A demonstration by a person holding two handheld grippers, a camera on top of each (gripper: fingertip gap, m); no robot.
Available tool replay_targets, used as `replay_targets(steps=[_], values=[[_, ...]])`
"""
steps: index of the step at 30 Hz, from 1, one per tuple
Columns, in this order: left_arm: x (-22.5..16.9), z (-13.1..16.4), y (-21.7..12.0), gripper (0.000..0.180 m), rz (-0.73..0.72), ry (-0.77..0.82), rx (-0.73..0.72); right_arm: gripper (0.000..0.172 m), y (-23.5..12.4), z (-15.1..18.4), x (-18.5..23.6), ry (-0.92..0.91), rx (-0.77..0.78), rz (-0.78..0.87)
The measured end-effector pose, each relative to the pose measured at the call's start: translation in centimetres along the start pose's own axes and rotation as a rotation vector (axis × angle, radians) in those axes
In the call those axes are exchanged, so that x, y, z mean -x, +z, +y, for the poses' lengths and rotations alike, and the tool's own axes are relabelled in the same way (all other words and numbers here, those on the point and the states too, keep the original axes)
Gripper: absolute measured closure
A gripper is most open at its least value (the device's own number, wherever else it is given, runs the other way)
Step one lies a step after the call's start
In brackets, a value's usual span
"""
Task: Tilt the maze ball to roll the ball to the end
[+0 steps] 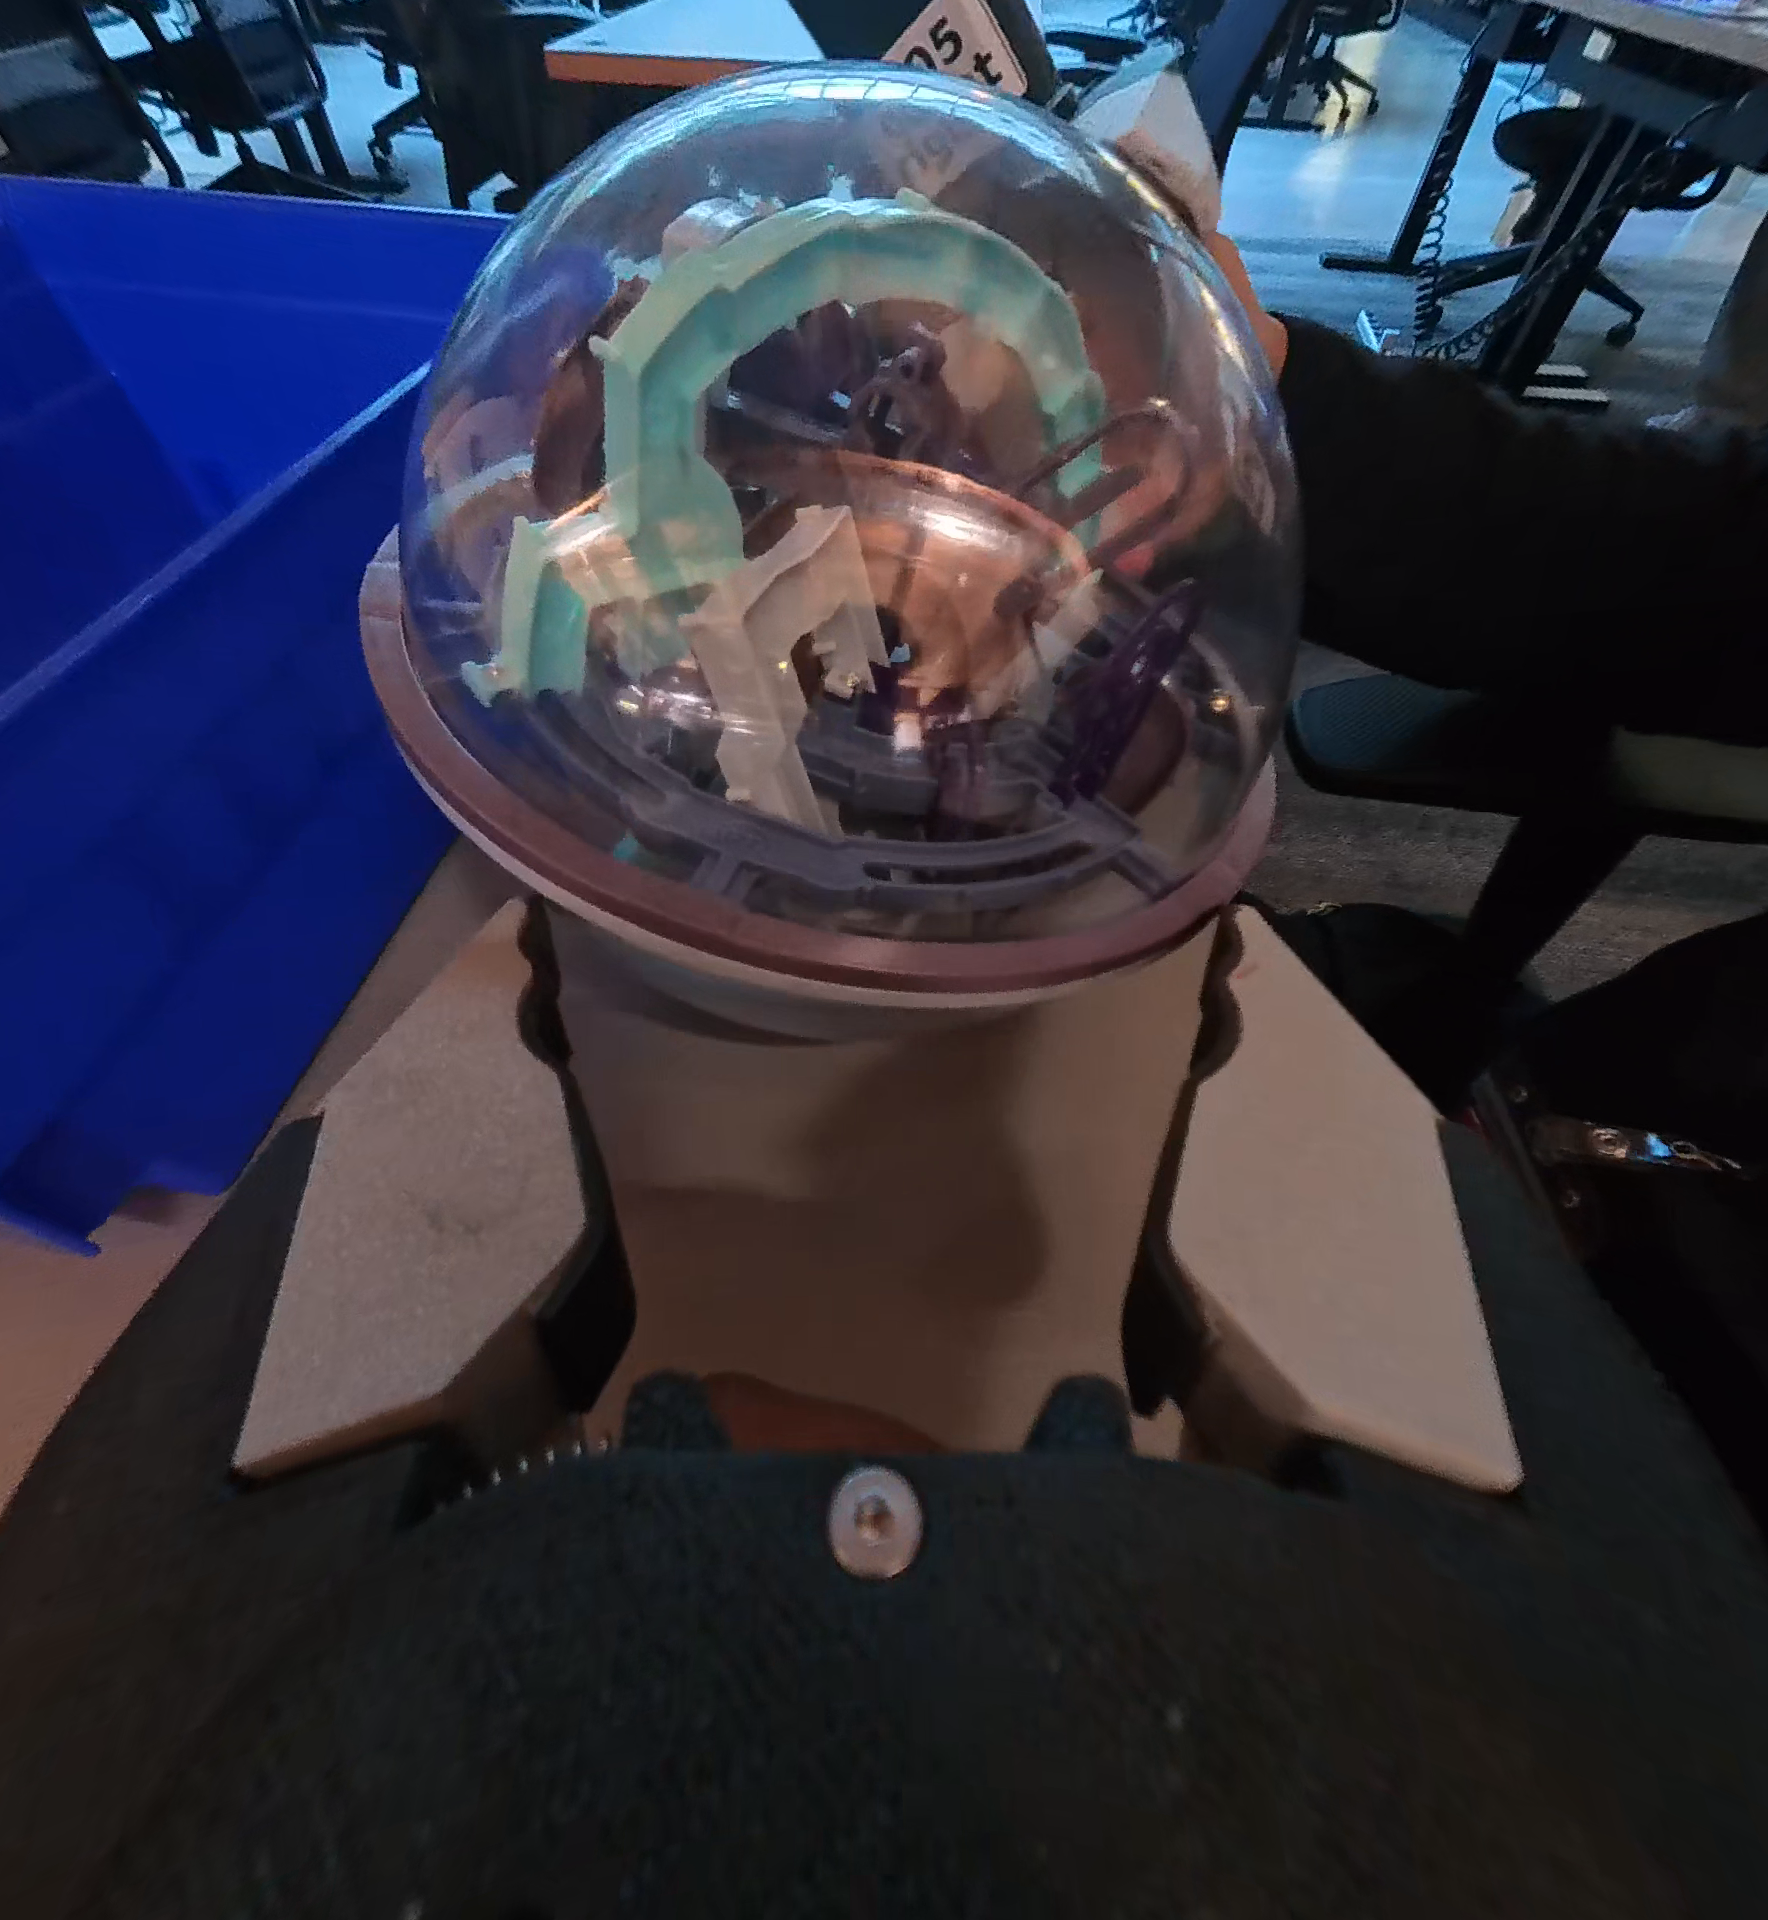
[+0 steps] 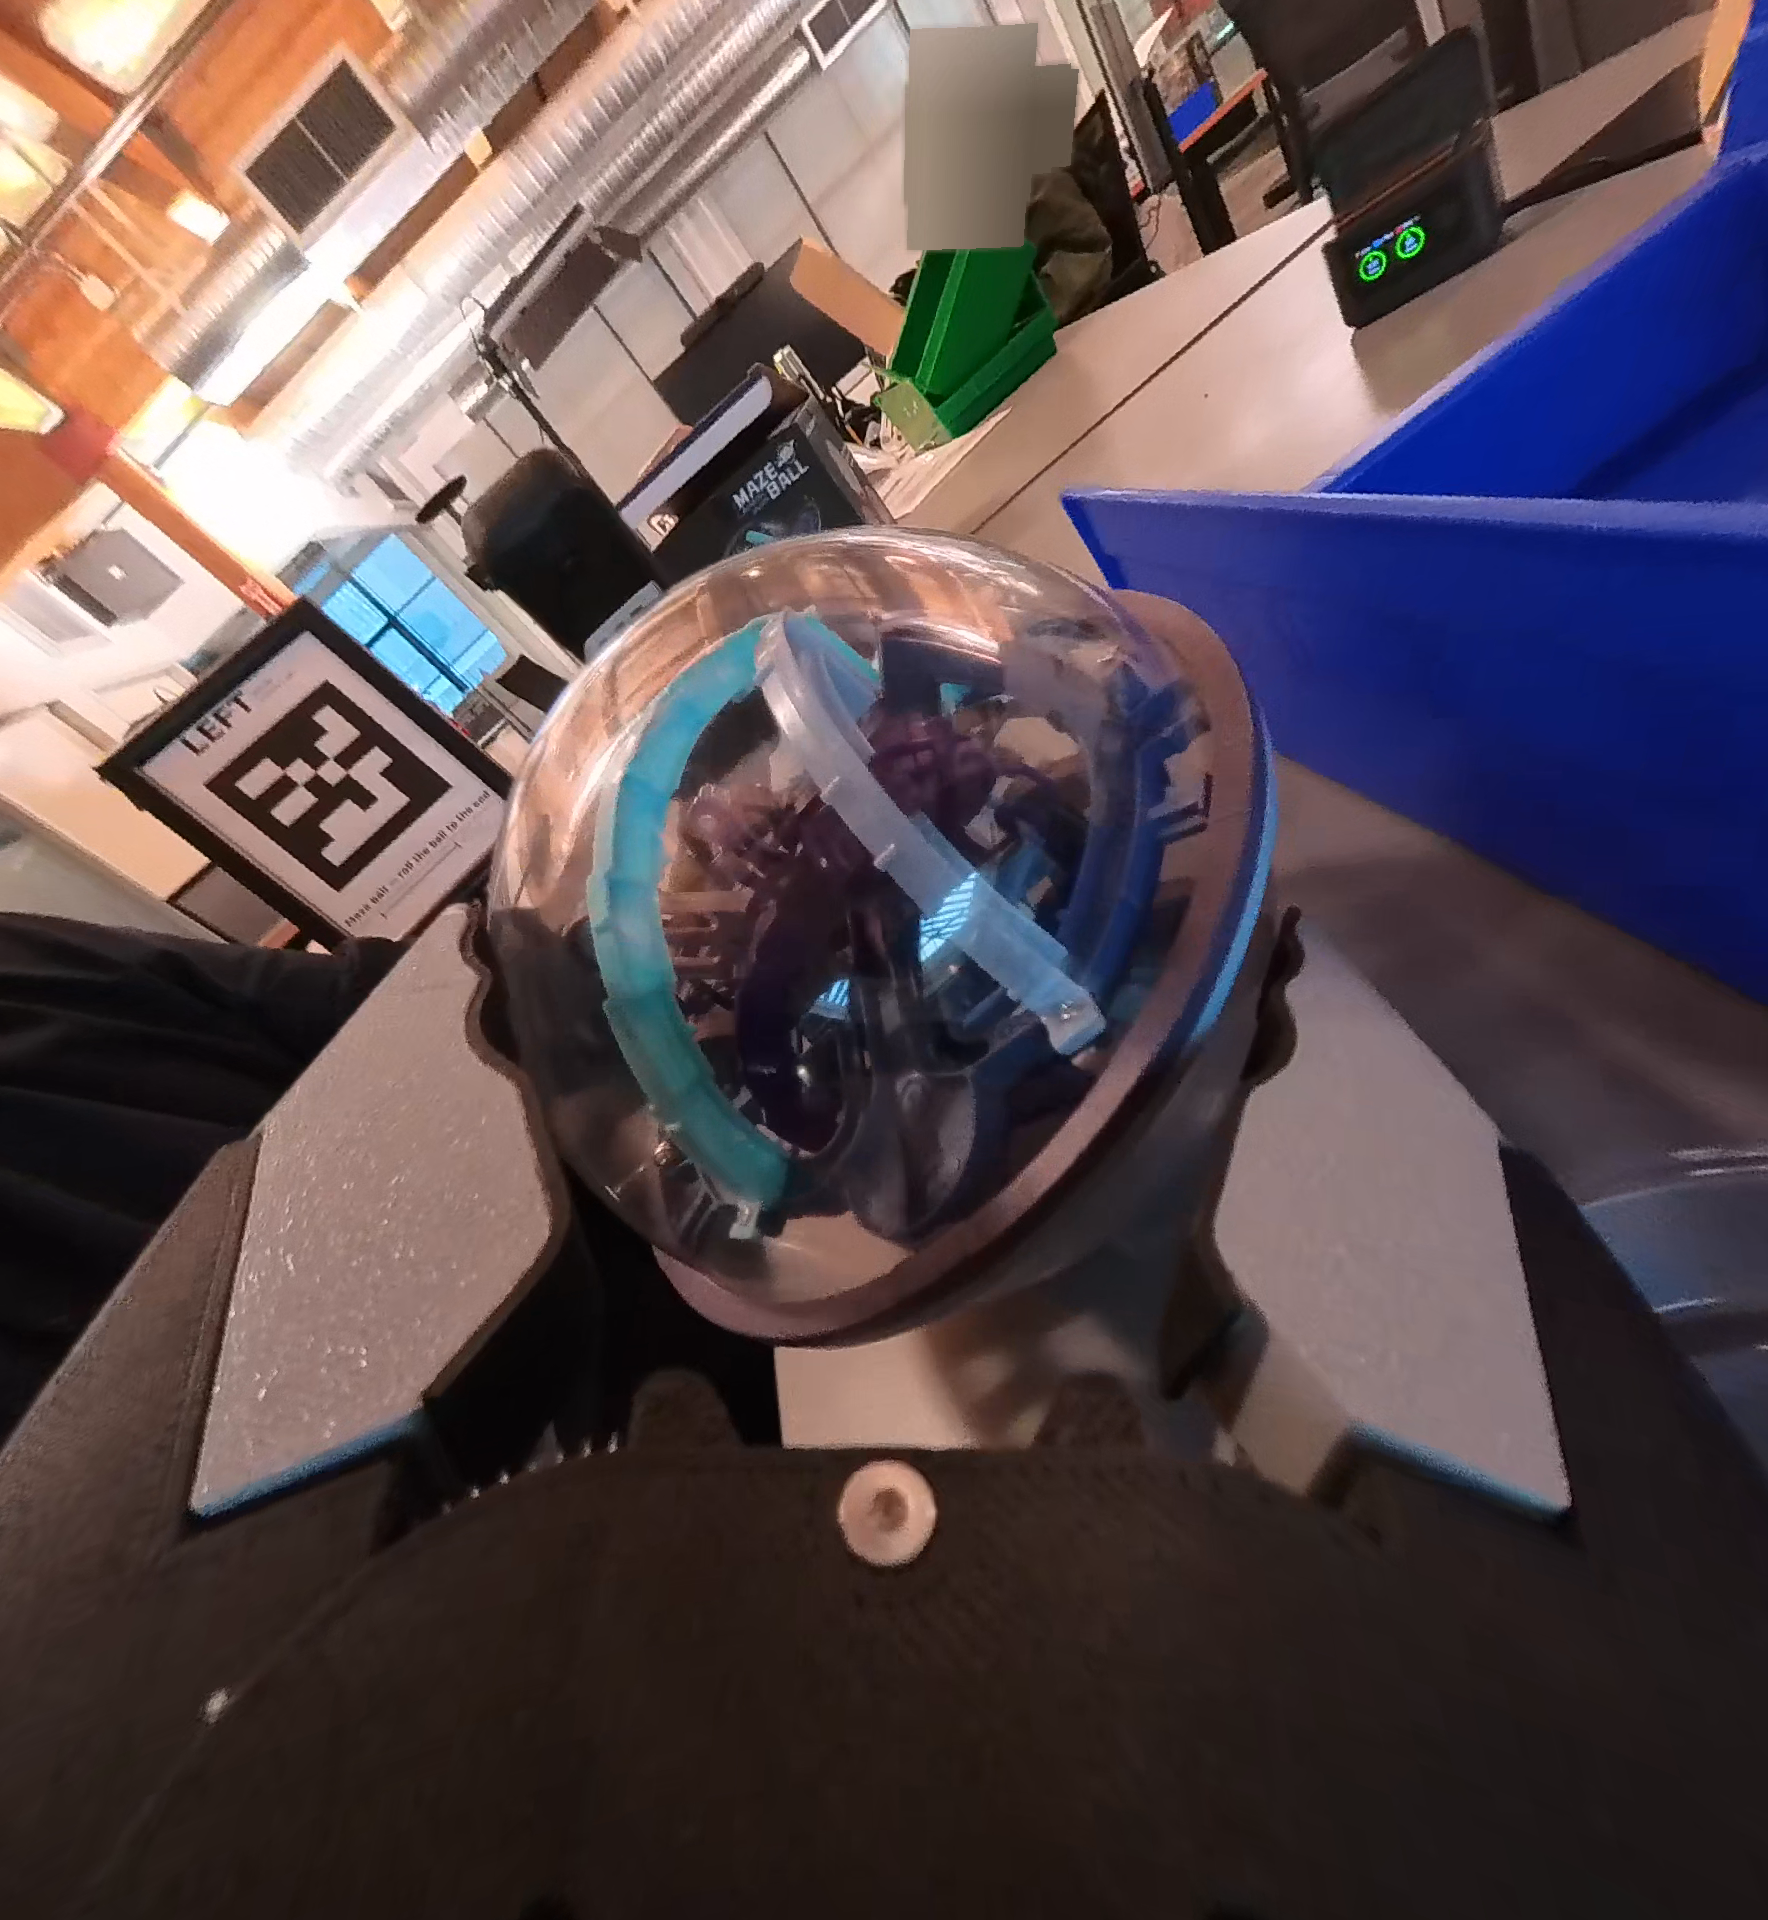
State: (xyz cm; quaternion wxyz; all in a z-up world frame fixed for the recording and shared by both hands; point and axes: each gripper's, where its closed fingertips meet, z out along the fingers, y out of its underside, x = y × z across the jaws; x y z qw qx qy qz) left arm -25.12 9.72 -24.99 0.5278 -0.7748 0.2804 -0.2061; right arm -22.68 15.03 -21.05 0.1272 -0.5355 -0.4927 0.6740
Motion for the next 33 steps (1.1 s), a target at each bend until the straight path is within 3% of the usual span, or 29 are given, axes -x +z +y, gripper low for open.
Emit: replay_targets(steps=[10, 33], values=[[-0.51, -0.04, -0.2, 0.06, 0.007, 0.011, -0.008, 0.029, 0.46, 0.59, 0.96, -0.177, 0.051, 0.052], [0.0, 0.12, -0.17, 0.053, -0.021, -0.001, 0.0, 0.028, 1.03, 0.36, 0.14, 0.003, 0.002, 0.048]])
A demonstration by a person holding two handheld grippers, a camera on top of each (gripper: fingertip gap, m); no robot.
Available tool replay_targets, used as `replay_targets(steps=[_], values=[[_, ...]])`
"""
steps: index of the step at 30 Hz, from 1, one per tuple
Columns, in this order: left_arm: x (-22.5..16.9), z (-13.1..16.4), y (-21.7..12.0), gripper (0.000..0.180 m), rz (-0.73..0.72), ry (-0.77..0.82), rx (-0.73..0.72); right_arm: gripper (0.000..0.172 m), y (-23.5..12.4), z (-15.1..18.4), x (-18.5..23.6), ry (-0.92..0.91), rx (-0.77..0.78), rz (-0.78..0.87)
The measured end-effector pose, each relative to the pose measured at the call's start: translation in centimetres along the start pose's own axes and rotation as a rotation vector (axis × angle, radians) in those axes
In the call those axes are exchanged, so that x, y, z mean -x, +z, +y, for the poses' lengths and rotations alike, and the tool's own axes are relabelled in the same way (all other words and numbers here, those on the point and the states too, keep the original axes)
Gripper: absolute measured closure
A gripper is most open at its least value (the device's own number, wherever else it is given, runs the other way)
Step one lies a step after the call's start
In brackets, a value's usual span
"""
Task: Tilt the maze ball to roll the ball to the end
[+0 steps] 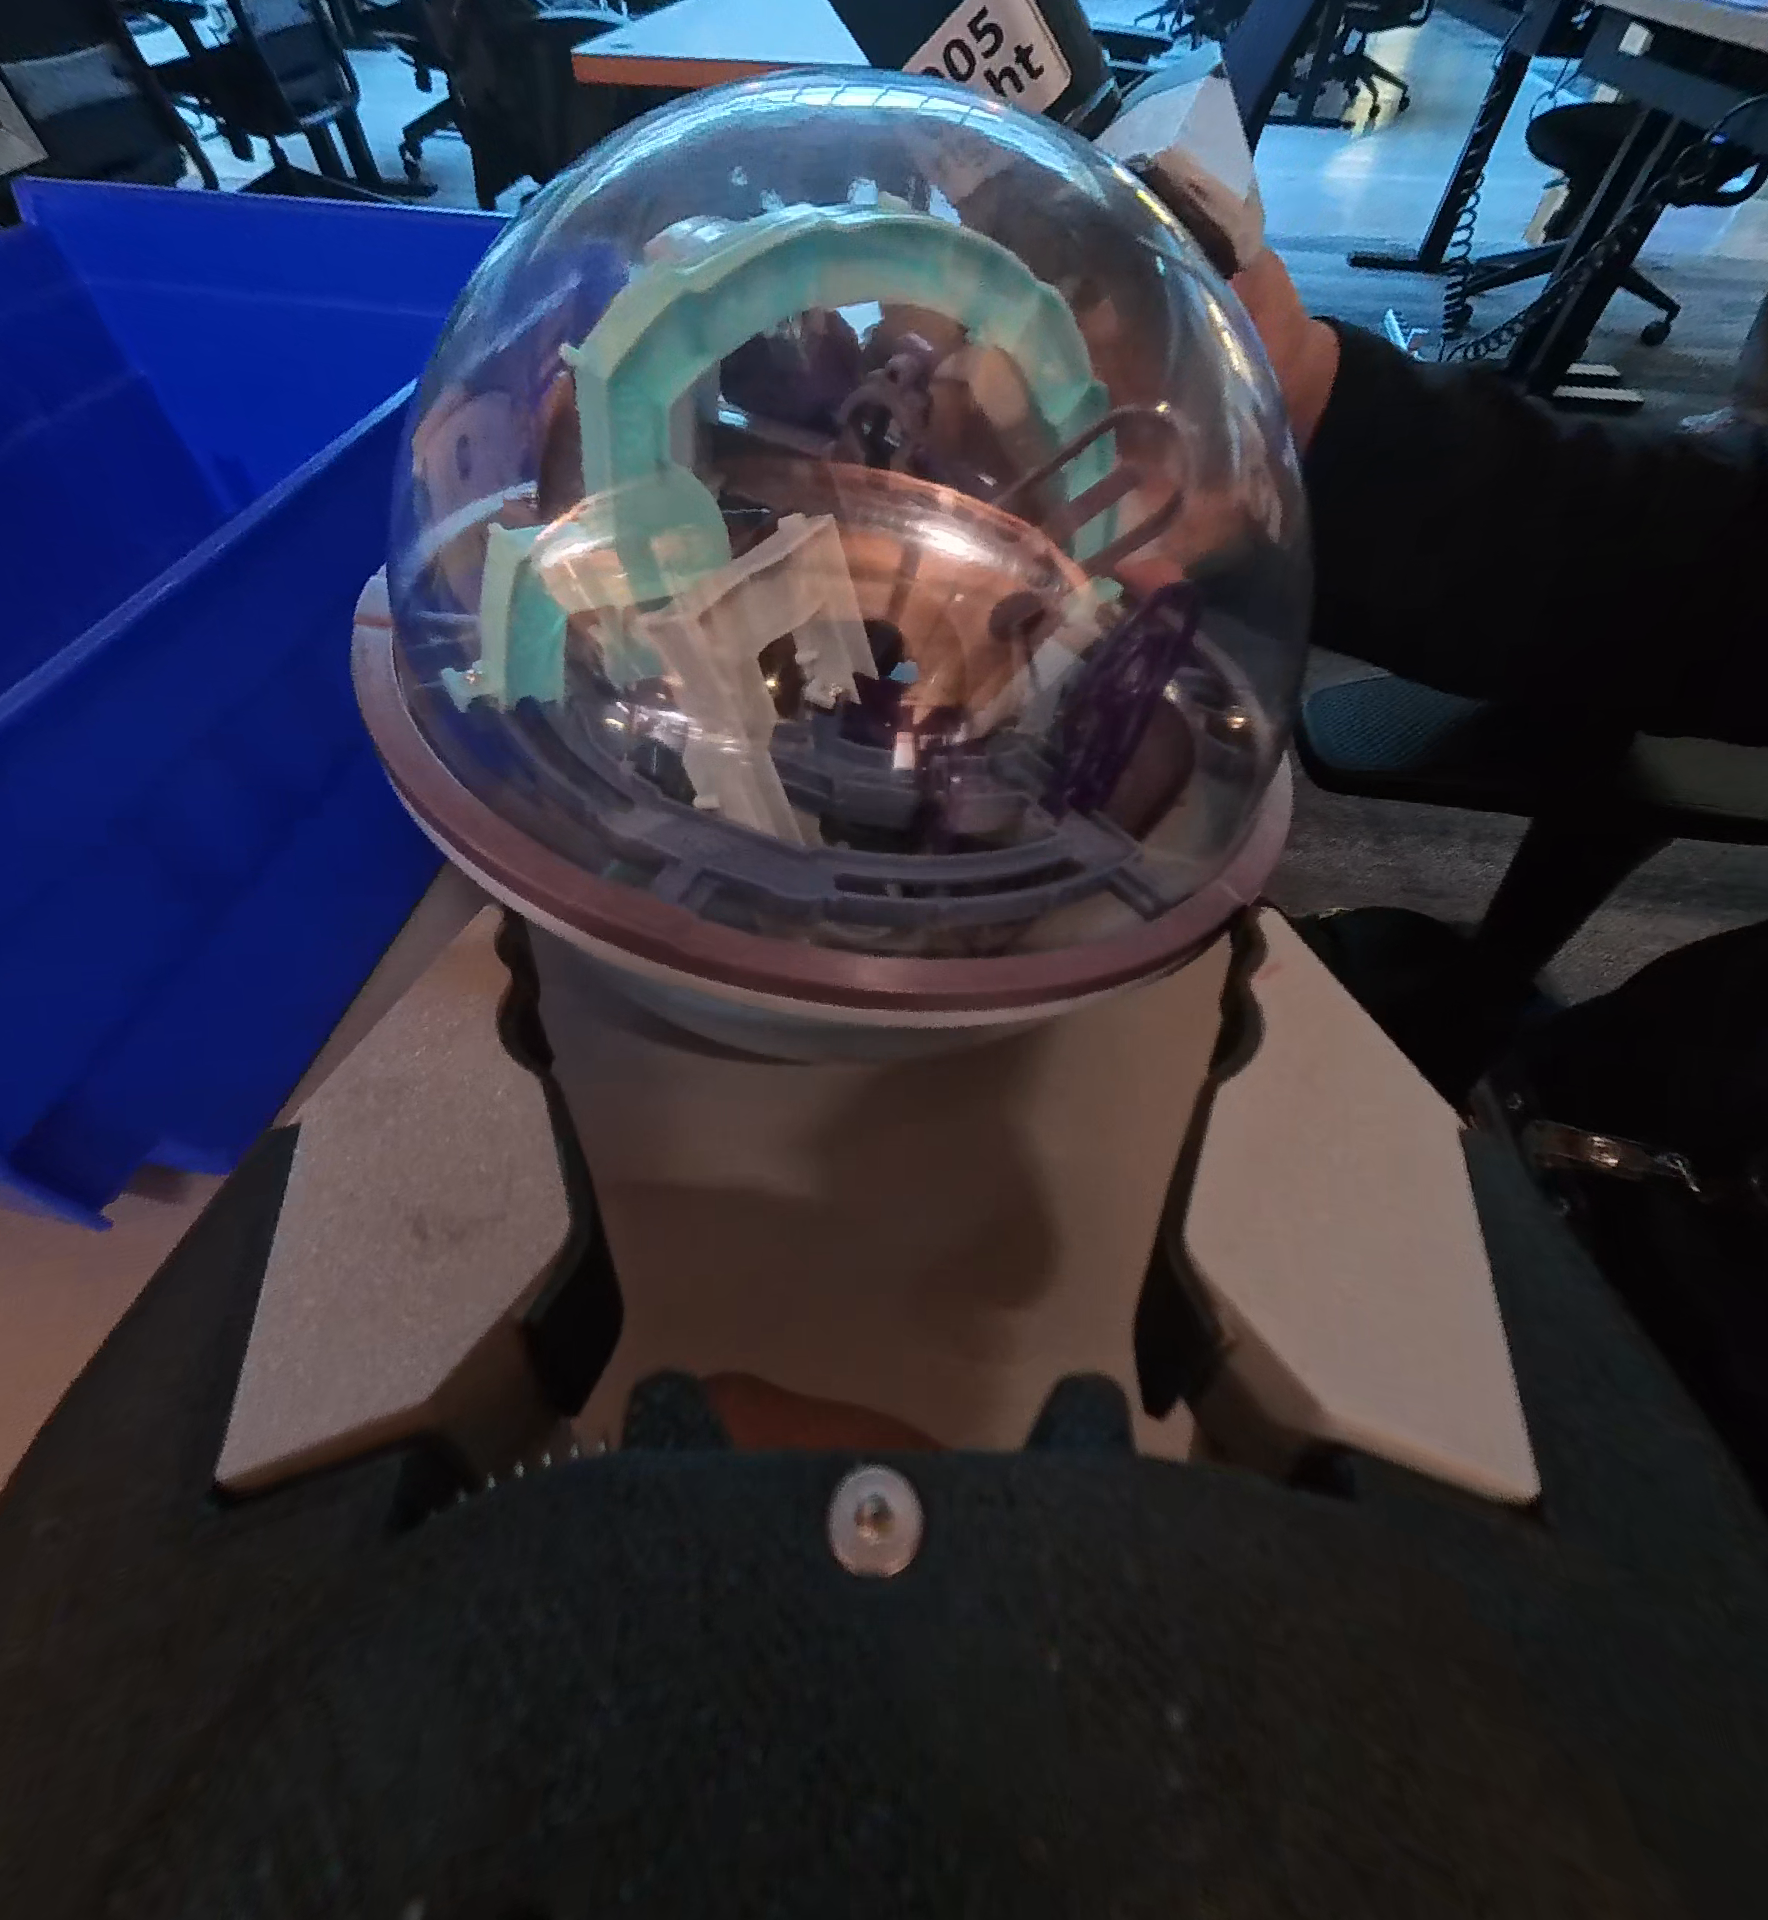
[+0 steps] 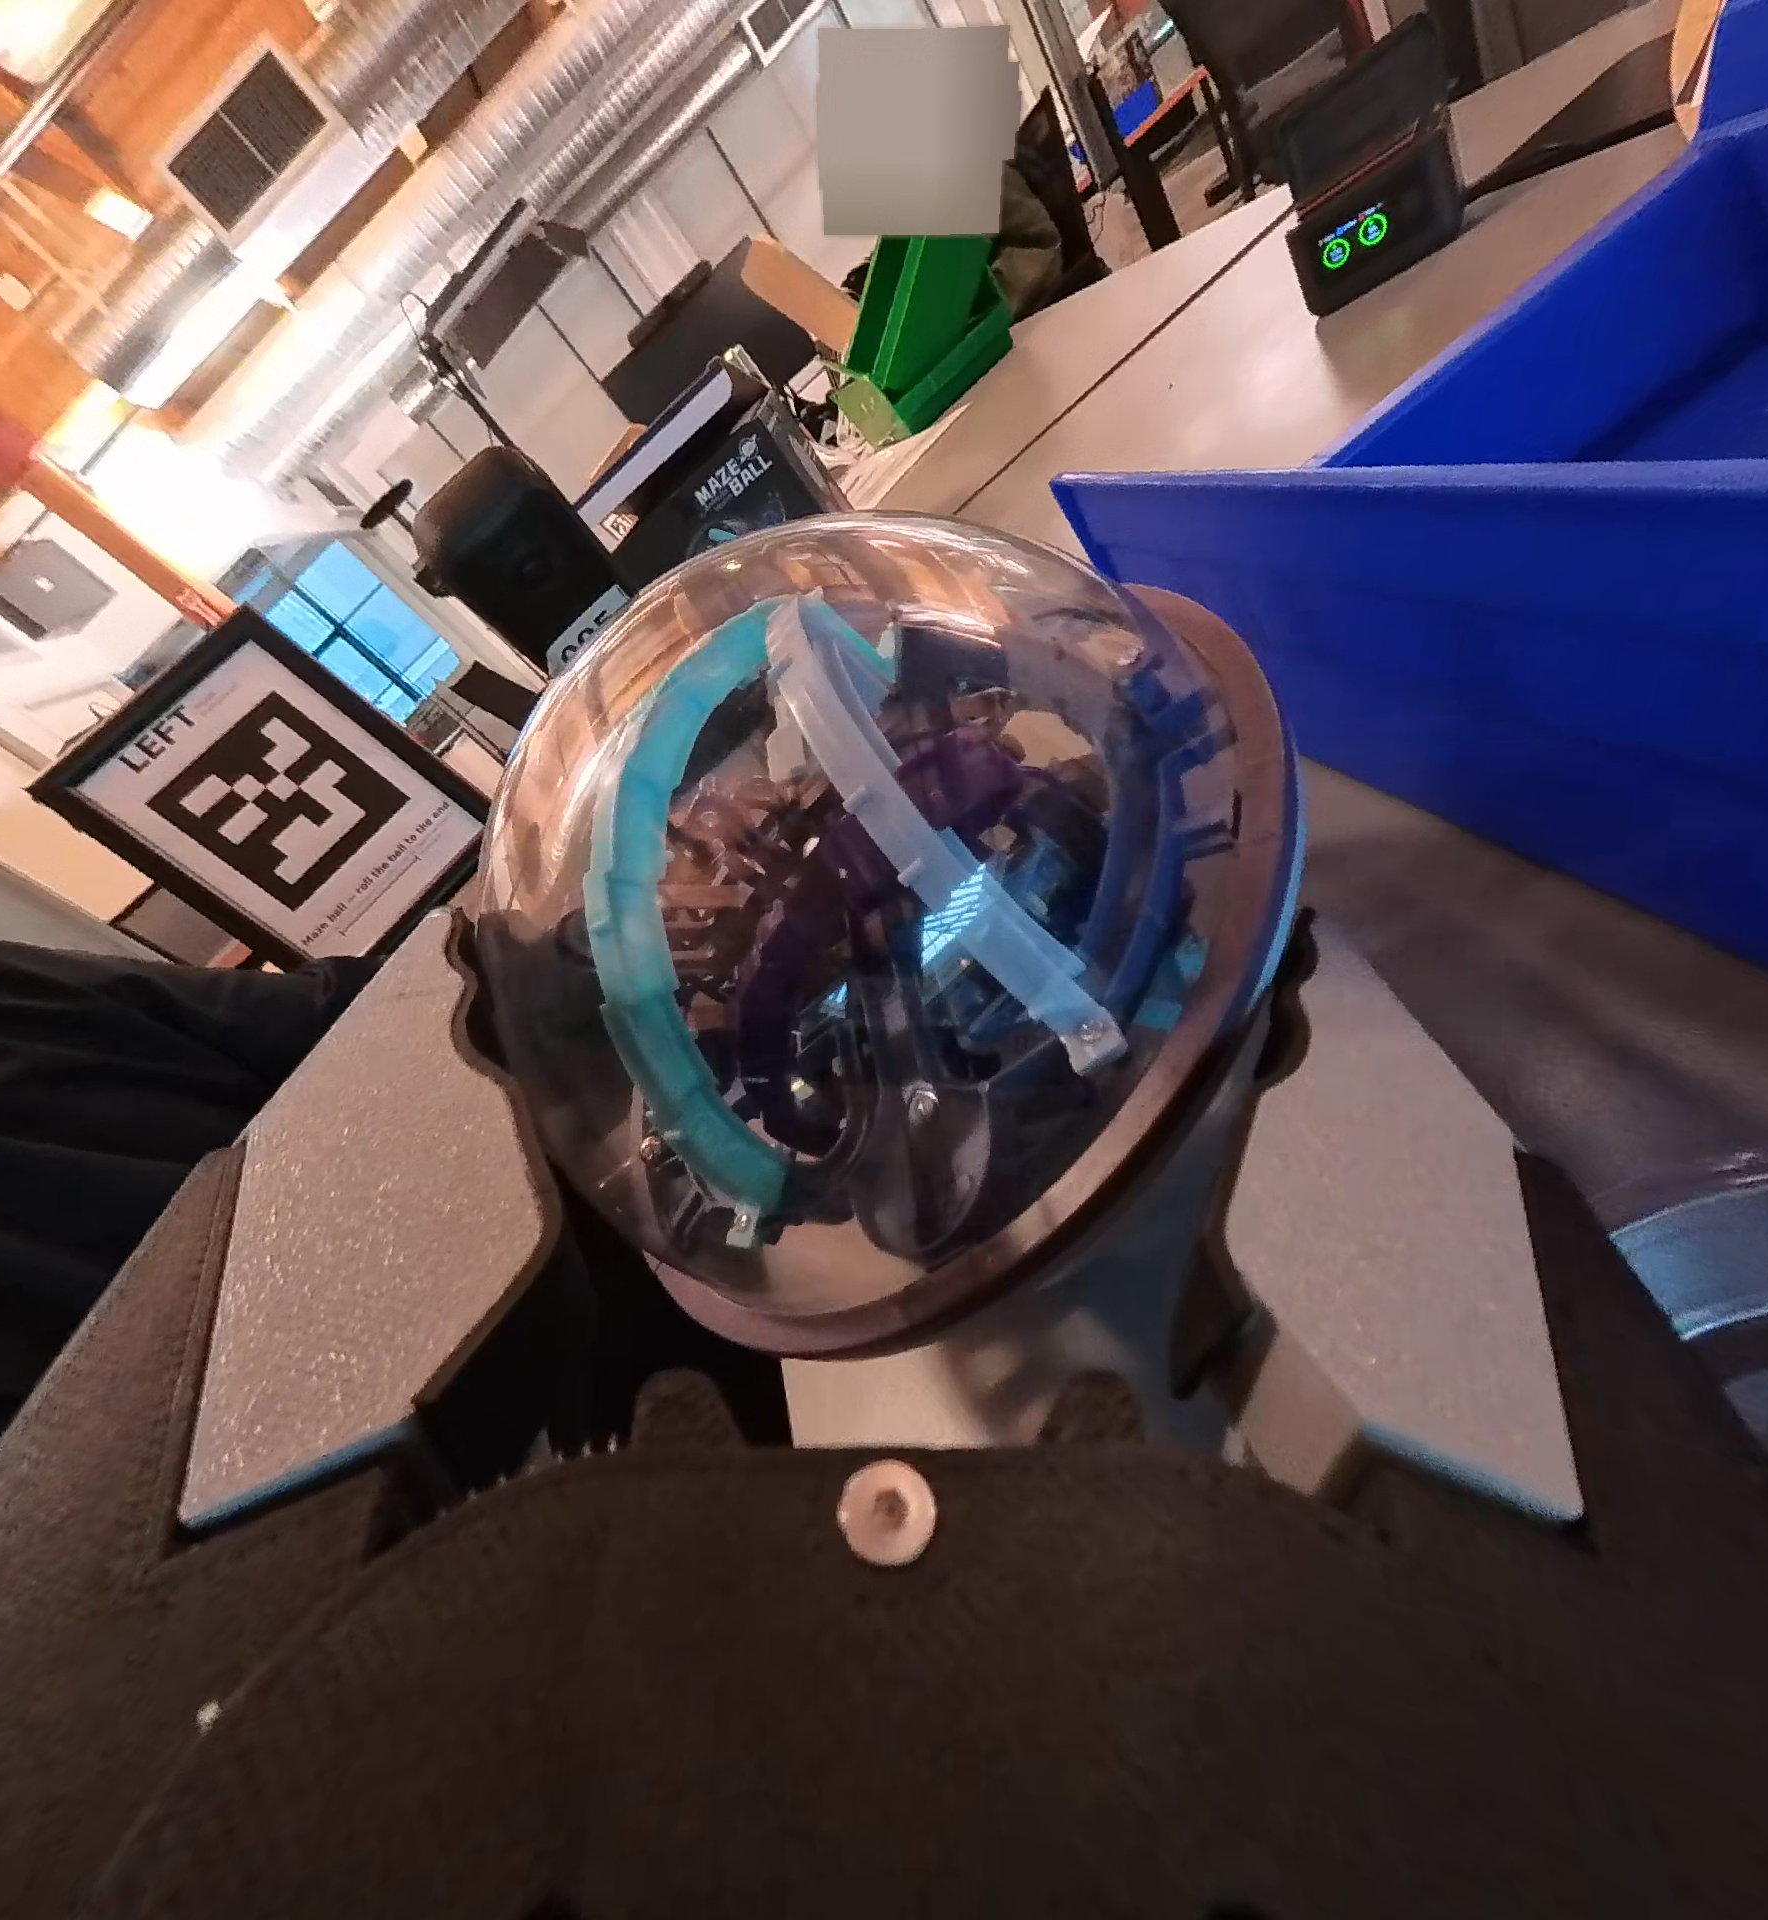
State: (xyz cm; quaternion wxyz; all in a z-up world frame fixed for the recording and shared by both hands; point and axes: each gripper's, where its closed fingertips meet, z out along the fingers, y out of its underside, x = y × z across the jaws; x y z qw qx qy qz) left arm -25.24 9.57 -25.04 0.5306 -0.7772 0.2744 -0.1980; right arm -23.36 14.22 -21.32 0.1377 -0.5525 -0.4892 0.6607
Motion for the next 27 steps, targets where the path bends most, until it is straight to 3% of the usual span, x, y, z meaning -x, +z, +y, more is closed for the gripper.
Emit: replay_targets(steps=[16, 27], values=[[-0.4, -0.6, -1.5, 0.052, 0.03, -0.052, 0.047, 0.025, 1.0, 0.8, 0.3, 0.163, -0.005, -0.068], [-0.7, -0.6, -1.8, 0.05, 0.01, -0.038, 0.097, 0.025, 1.2, 0.9, 0.7, 0.154, -0.01, -0.101]])
